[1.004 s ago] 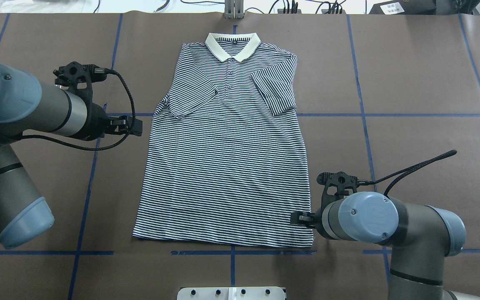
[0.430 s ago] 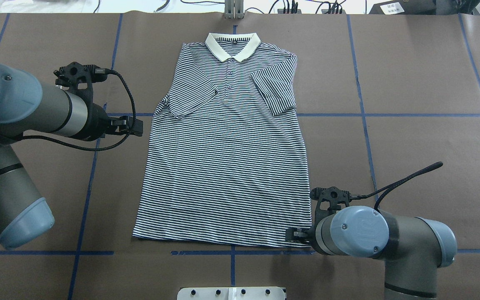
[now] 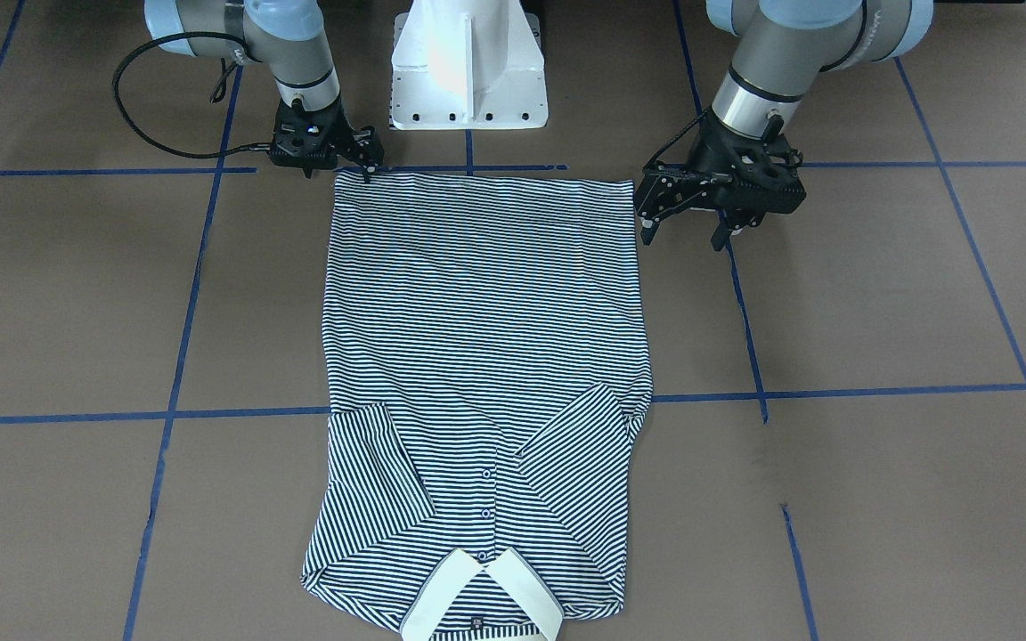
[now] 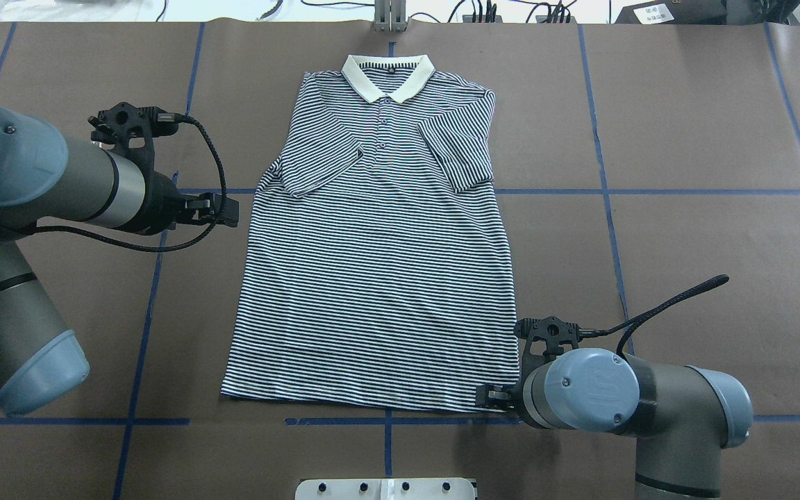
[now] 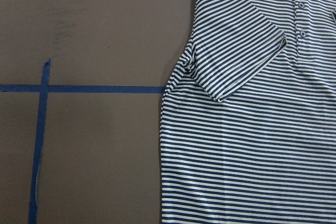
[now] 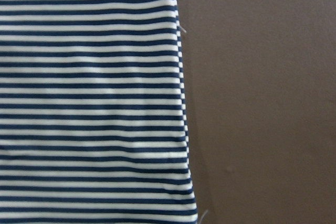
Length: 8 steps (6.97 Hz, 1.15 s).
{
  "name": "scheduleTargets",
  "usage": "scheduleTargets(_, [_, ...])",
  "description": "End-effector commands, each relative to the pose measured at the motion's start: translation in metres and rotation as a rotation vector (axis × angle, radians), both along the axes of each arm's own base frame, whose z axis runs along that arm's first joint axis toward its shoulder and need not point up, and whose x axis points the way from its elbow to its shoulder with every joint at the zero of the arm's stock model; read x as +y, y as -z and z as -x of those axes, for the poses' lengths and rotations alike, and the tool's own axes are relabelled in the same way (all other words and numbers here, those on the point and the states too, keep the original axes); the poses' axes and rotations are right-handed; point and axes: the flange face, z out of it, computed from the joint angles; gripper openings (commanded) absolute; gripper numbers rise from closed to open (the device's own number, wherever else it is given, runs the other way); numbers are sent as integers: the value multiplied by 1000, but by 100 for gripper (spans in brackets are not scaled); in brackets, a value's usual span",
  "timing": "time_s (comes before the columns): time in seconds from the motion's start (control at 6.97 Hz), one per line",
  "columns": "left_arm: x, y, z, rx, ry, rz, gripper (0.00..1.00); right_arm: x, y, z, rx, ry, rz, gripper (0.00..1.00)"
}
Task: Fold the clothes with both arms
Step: 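Move the right gripper to the hem corner while the left gripper follows, then lower both grippers and pinch the two hem corners nearest the robot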
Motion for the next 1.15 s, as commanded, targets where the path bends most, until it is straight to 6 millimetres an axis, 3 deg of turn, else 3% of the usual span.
scheduleTargets(0.0, [0,1,0,2,0,-2,100,0,1,0,-3,2,0,58])
scheduleTargets(0.14, [0,1,0,1,0,-1,100,1,2,-1,-5,4,2,26])
scheduleTargets(0.29, [0,2,0,2,0,-2,100,1,3,-1,-8,3,1,2])
scheduleTargets(1.0, [4,-1,-6,5,0,24,100,-3,21,-13,-47,-15,-17,0])
